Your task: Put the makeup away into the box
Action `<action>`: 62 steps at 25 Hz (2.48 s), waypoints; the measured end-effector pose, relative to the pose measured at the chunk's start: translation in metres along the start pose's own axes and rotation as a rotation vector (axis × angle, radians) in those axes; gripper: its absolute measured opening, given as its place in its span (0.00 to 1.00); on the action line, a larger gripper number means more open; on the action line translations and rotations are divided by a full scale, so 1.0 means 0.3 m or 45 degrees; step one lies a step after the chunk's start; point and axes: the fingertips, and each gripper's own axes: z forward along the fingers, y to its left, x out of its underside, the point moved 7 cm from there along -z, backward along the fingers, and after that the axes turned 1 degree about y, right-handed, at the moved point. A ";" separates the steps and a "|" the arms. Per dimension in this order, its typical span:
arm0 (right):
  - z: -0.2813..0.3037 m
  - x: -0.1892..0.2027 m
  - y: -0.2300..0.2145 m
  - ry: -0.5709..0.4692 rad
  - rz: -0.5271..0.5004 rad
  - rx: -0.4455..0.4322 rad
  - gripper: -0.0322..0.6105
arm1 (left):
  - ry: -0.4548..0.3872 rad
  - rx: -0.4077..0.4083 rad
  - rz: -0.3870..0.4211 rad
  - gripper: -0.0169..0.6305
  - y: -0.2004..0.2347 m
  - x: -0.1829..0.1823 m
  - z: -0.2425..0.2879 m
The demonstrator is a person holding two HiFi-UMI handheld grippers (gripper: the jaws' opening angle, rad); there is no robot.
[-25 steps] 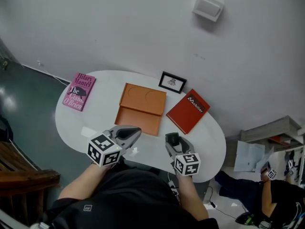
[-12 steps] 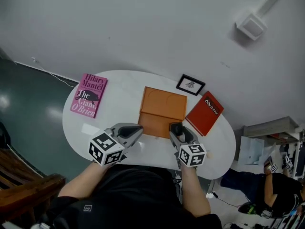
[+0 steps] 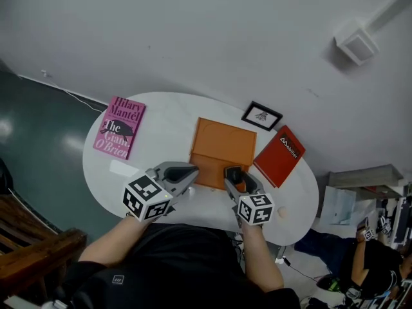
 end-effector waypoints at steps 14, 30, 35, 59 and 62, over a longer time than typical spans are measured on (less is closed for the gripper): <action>0.089 0.138 -0.058 0.216 -0.076 -0.112 0.47 | 0.011 -0.129 -0.078 0.05 0.002 0.019 0.060; 0.145 0.137 -0.049 0.373 -0.205 -0.030 0.47 | -0.037 -0.235 -0.144 0.05 0.004 0.066 -0.019; 0.154 0.140 -0.046 0.379 -0.217 0.034 0.47 | -0.055 -0.230 -0.153 0.05 -0.004 0.079 -0.032; -0.194 -0.120 -0.032 -0.275 -0.002 0.098 0.47 | -0.070 -0.148 -0.039 0.05 0.004 0.090 -0.169; -0.329 -0.189 0.014 -0.433 -0.034 0.100 0.36 | -0.096 -0.175 0.073 0.05 0.002 0.061 -0.175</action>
